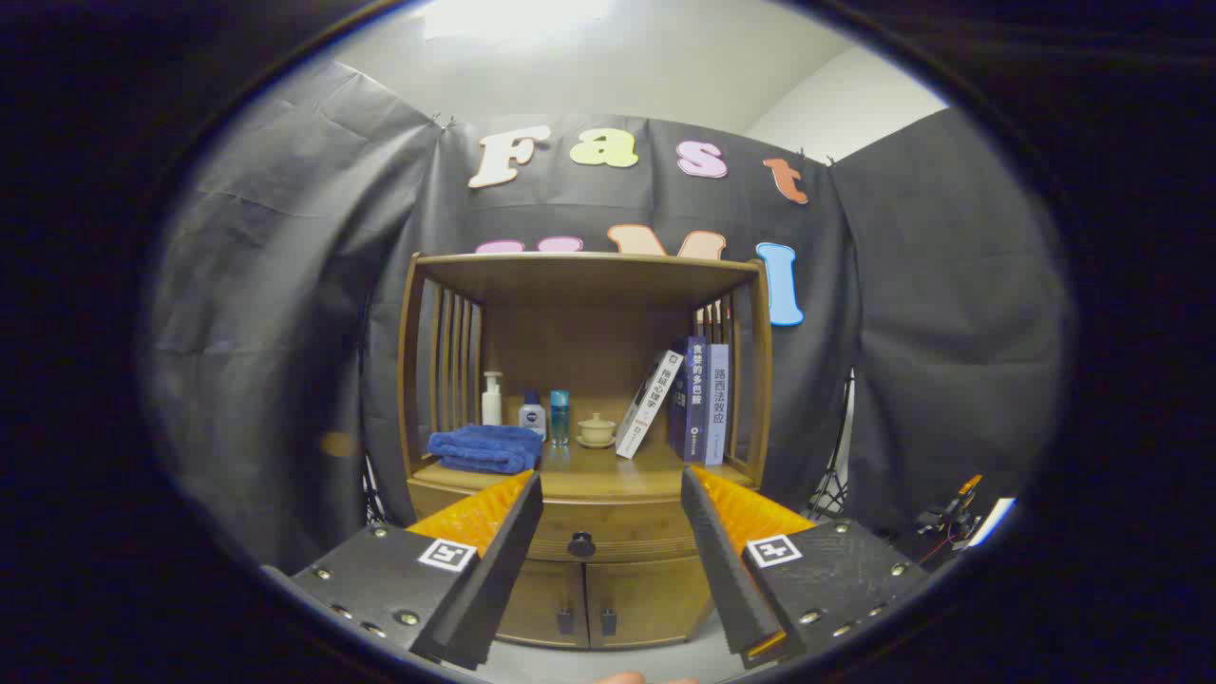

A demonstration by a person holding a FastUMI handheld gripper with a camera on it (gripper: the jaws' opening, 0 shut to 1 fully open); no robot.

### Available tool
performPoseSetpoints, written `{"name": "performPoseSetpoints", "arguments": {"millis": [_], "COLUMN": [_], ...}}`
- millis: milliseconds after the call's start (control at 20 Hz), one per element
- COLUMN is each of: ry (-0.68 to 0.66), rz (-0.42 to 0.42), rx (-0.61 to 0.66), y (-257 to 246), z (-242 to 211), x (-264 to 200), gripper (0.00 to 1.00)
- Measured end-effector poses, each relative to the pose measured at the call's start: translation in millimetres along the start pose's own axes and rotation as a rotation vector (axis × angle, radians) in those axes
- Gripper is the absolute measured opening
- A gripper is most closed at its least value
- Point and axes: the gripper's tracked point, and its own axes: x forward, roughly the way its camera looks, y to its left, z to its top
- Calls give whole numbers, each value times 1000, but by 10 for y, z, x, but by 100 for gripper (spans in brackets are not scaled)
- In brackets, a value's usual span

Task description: Pull open the drawer, take out the items inside it, and place them on the countertop above the cabinet.

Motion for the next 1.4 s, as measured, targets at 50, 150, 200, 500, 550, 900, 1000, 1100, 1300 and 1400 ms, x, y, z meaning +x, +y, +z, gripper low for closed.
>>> {"name": "performPoseSetpoints", "arguments": {"millis": [50,150,200,500,550,900,1000,1100,1300,1400], "ry": [0,5,5,15,14,-7,-1,8,61,99], "rz": [2,7,12,16,14,-38,-61,-22,65,79], "rx": [-2,-3,-3,10,13,-15,-76,-100,-13,13], "y": [17,35,60,96,88,29,65,221,497,529], "z": [6,-15,-15,-47,-49,-142,-249,-387,-798,-1033], "x": [6,19,21,81,76,251,378,510,917,1125], "gripper": [88,88,88,88,88,88,88,88,88,88]}}
